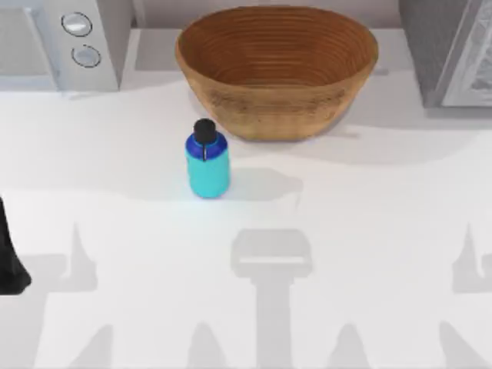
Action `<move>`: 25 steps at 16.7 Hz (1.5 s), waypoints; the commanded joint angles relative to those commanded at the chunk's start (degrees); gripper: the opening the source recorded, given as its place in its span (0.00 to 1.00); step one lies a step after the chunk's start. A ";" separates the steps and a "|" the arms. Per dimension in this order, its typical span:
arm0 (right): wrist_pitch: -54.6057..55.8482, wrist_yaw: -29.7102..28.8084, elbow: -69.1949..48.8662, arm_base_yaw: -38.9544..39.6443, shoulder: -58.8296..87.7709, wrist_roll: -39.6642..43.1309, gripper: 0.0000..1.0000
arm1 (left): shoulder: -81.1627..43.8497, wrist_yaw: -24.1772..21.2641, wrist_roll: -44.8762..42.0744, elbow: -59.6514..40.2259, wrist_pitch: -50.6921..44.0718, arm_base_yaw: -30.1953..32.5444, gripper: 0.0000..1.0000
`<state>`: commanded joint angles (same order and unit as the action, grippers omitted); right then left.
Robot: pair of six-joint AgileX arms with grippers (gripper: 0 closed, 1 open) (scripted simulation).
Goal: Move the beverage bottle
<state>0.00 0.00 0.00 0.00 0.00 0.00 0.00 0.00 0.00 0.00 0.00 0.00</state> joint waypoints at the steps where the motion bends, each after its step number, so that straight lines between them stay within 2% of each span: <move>1: 0.00 0.00 0.00 0.00 0.00 0.00 1.00 | 0.00 0.00 0.00 0.00 0.00 0.00 1.00; 5: 2.72 0.16 -1.31 1.11 3.31 -0.10 1.00 | 0.00 0.00 0.00 0.00 0.00 0.00 1.00; 10: 14.83 0.55 -6.66 6.07 19.92 -0.48 1.00 | 0.00 0.00 0.00 0.00 0.00 0.00 1.00; 25: 72.53 1.93 -30.23 30.44 106.26 -1.17 1.00 | 0.00 0.00 0.00 0.00 0.00 0.00 1.00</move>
<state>72.53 1.93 -30.23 30.44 106.26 -1.17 0.00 0.00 0.00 0.00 0.00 0.00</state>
